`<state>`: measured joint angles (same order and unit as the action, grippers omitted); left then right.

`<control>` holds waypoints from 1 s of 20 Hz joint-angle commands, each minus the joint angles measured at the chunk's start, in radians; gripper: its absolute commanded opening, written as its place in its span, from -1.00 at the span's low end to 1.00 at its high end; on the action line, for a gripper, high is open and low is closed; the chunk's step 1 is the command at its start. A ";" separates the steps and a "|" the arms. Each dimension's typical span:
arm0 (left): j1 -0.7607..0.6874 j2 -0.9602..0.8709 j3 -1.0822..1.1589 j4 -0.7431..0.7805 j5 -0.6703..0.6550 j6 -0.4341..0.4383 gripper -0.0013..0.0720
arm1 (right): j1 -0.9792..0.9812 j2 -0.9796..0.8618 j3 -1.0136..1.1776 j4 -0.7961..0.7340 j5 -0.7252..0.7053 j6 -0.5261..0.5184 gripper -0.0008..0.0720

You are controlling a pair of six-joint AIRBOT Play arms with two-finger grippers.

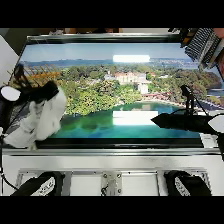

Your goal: Fold the clothes and pants, and hang the long-sleeved shirts on hangers.

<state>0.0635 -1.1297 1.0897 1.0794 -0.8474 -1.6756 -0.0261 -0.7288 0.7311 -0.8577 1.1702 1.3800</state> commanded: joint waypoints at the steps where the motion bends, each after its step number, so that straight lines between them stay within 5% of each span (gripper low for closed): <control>1: -0.245 -0.014 0.244 0.002 -0.001 0.029 -0.91 | -0.009 -0.001 0.024 0.044 -0.027 -0.143 -0.91; 6: -0.588 -0.086 0.341 0.002 0.018 0.038 -0.90 | -0.098 0.000 0.229 -0.187 -0.130 -0.161 -0.91; 12: -0.821 -0.452 0.603 -0.002 0.052 0.038 -0.90 | -0.182 -0.001 0.283 -0.201 -0.202 -0.097 -0.91; 13: -0.824 -0.504 0.665 -0.002 0.020 0.037 -0.20 | -0.185 0.000 0.283 -0.201 -0.202 -0.097 -0.91; 14: -0.809 -0.539 0.718 -0.005 -0.024 0.031 0.99 | -0.190 0.000 0.283 -0.201 -0.201 -0.097 -0.91; 17: -0.671 -0.529 0.792 -0.002 -0.244 0.006 0.89 | -0.190 0.002 0.283 -0.201 -0.201 -0.097 -0.91; 20: -0.481 -0.381 0.617 0.059 -0.357 0.004 0.89 | -0.190 0.002 0.283 -0.201 -0.198 -0.097 -0.90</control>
<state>-0.5526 -1.5864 1.7855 1.0962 -1.0542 -1.6611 -0.2131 -0.7280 1.0122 -1.0557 0.9737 1.2800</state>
